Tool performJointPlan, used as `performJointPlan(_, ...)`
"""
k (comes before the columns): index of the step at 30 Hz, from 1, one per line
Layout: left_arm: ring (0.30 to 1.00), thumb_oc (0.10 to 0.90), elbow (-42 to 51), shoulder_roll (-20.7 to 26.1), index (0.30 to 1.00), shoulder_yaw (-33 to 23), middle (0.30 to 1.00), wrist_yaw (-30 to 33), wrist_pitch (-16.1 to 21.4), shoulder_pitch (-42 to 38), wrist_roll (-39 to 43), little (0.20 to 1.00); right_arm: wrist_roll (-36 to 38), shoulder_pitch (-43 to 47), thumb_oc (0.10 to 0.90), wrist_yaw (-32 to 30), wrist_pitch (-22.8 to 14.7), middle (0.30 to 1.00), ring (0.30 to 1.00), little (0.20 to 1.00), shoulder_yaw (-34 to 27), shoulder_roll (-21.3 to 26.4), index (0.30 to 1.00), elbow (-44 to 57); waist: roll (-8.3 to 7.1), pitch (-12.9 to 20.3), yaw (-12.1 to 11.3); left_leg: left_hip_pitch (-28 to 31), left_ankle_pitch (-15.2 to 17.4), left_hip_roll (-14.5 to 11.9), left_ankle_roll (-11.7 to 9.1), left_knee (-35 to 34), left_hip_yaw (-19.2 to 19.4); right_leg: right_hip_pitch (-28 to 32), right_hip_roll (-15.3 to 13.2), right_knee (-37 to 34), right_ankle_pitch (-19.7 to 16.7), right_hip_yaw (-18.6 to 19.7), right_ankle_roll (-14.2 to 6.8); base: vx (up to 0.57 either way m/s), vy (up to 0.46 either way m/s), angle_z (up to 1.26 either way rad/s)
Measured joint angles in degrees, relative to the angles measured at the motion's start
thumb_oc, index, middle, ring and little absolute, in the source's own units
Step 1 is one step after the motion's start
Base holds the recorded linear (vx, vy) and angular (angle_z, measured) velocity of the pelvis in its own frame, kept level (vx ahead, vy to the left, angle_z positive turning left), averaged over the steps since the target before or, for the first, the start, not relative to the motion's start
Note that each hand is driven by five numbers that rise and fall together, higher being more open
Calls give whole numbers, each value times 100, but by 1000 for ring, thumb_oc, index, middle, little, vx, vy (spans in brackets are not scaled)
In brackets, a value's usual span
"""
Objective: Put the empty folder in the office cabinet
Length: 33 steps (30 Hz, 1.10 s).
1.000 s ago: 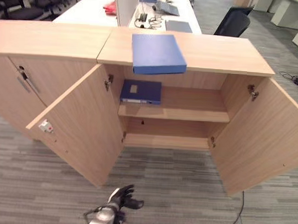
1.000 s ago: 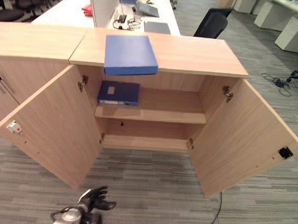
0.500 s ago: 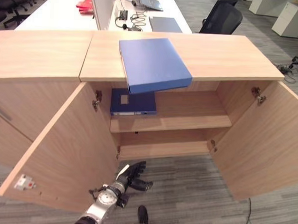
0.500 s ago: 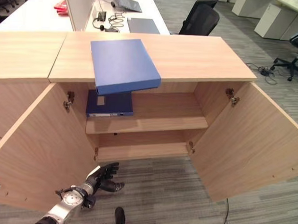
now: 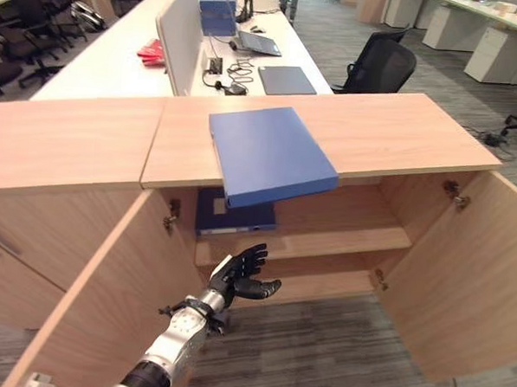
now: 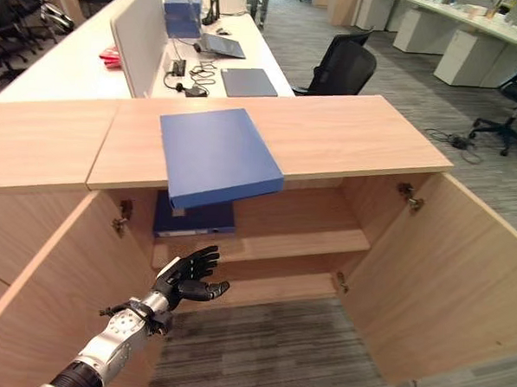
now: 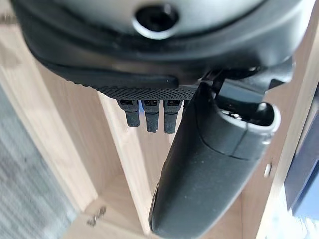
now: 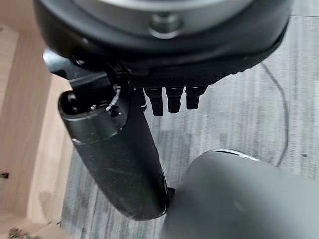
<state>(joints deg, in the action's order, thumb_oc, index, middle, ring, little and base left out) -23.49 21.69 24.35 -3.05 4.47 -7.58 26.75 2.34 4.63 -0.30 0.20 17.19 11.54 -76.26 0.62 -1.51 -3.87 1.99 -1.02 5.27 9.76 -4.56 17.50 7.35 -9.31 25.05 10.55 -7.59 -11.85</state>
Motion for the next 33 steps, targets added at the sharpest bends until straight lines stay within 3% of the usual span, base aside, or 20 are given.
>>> performJointPlan(3,900,800,12,-9,900,-127,900,24,-57,225,-6,900,16,7,800,12,32,900,900,900,0,28,900,229,81,-1,-10,118,60,18,68,-2,-85,-357,-258,656,94,-367,91,27,-30,18)
performJointPlan(4,900,800,7,-6,900,-141,900,39,-108,352,-16,900,128,-22,800,21,28,900,900,900,-4,29,900,484,266,-22,18,117,129,-97,51,-1,-229,-503,-328,85,284,-747,233,25,-57,30)
performJointPlan(6,900,800,7,54,900,-172,900,41,-195,498,-231,900,387,-77,800,98,30,900,900,900,1,-42,900,851,326,-78,42,152,32,-188,-29,4,-260,-997,-399,-475,58,-675,95,24,-143,37)
performJointPlan(8,900,800,2,52,900,-240,900,63,-203,618,-376,900,579,-74,800,108,40,900,900,900,-4,-58,900,1050,303,-158,95,228,48,-215,-64,10,-432,-1189,-332,-801,-105,-462,59,3,-134,38)
performJointPlan(10,900,800,-78,50,900,-250,900,81,-244,679,-585,900,858,-108,800,109,30,900,900,900,-28,-80,900,1309,198,-336,230,347,-5,-234,-141,10,-715,-1282,-144,-1360,-568,-33,67,14,-98,67)
performJointPlan(12,900,800,-86,60,900,-267,900,97,-292,770,-696,900,955,-97,800,114,45,900,900,900,-159,-144,900,1297,62,-437,207,421,-4,-211,-213,1,-759,-1319,-160,-1486,-992,-37,94,20,-105,33)
performJointPlan(14,900,800,-104,58,900,-362,900,96,-293,956,-769,900,1034,-145,800,118,46,900,900,900,-246,-210,900,1288,-43,-434,205,458,40,-198,-332,-16,-818,-1233,-134,-1677,-1186,-53,121,7,-74,12)
performJointPlan(15,900,800,-151,154,900,-401,900,103,-344,1111,-861,900,1098,-172,800,126,63,900,900,900,-248,-277,900,1245,-206,-435,197,465,49,-170,-482,-18,-826,-1050,-103,-2068,-1417,-75,421,4,-172,-1)
performJointPlan(19,900,800,-186,129,900,-688,900,39,-449,1375,-954,900,1121,-329,800,124,132,900,900,900,-276,-190,900,1220,-102,-422,197,444,17,-429,-771,3,-861,-618,216,-3029,-1868,-304,624,4,-128,0)
performJointPlan(23,900,800,125,-32,900,-1453,900,218,-491,1569,-1267,900,1134,-516,800,90,125,900,900,900,-659,-124,900,1250,-107,-416,145,456,-15,-691,-991,-19,-967,-537,469,-3016,-1812,-426,801,0,-106,10)
performJointPlan(27,900,800,1104,-130,900,-2057,900,535,-470,1920,-1617,900,1253,-748,800,5,135,900,900,900,-915,-63,900,1214,-187,-390,-6,440,-7,-812,-1171,-24,-1125,-489,584,-3023,-1689,-567,850,-15,-116,17)
performJointPlan(33,900,800,1756,-376,900,-2623,900,1480,-312,2062,-1905,900,1521,-834,800,-156,79,900,900,900,-896,-121,900,917,-361,-291,-114,341,-45,-846,-1179,-23,-1307,-505,608,-3025,-1673,-722,876,0,-65,15)
